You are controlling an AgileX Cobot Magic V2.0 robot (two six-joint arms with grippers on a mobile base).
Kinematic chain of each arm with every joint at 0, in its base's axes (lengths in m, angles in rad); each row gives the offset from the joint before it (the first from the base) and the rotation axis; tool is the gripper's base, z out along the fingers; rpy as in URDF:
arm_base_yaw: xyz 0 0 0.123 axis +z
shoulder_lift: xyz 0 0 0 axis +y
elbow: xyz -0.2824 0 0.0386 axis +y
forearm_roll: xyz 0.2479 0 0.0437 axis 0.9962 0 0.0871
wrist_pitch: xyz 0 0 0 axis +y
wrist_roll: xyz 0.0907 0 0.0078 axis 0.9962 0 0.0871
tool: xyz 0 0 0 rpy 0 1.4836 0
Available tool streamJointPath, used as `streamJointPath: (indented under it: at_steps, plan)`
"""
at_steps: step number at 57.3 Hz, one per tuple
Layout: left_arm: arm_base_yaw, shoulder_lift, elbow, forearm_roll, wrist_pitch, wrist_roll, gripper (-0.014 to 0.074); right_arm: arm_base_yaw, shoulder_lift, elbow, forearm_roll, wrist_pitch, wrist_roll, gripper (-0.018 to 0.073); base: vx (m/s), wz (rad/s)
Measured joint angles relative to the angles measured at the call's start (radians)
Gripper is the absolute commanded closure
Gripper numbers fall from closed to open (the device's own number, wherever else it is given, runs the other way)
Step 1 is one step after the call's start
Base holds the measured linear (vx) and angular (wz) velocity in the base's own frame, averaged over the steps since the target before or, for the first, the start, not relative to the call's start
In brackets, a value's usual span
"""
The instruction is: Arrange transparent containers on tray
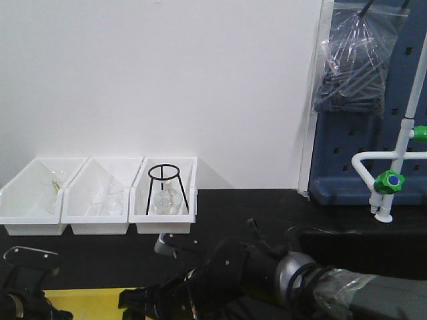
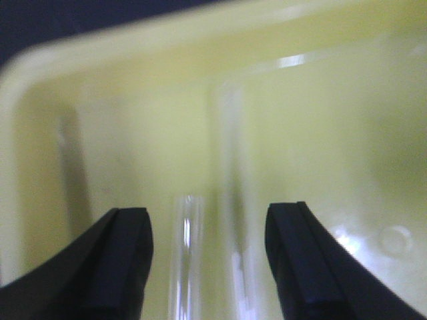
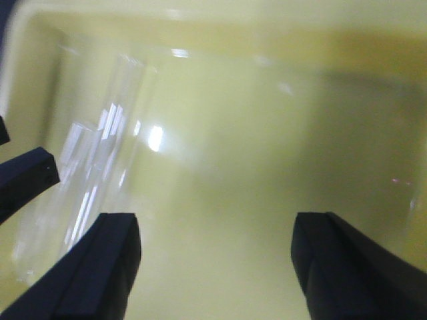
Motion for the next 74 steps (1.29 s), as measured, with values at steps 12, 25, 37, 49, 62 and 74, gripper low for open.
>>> streamJointPath:
  at_steps: [12,25,37,49,62,74]
  plan:
    - [0.000,-0.183,0.000,0.027,-0.001,0.000,0.0106,0.000,-0.143,0.000,-0.005,-0.026,-0.124,0.0081,0.00,0.00]
    - [0.000,-0.420,0.001,0.028,-0.031,0.000,0.0186,0.000,-0.340,0.008,-0.005,-0.074,-0.322,0.0190,0.00,0.00]
    - [0.000,-0.663,0.001,0.028,-0.045,0.000,0.0296,0.000,-0.558,0.137,-0.005,-0.170,-0.478,0.0319,0.00,0.00]
    - [0.000,-0.844,0.001,0.028,-0.044,0.000,0.0430,0.000,-0.745,0.274,-0.004,-0.242,-0.558,0.0419,0.00,0.00]
    - [0.000,-0.913,0.001,0.028,-0.042,0.000,0.0493,0.000,-0.782,0.307,0.000,-0.242,-0.562,0.0461,0.00,0.00]
    - [0.000,-0.920,0.001,0.028,-0.041,0.000,0.0493,0.000,-0.782,0.309,0.002,-0.236,-0.562,0.0460,0.00,0.00]
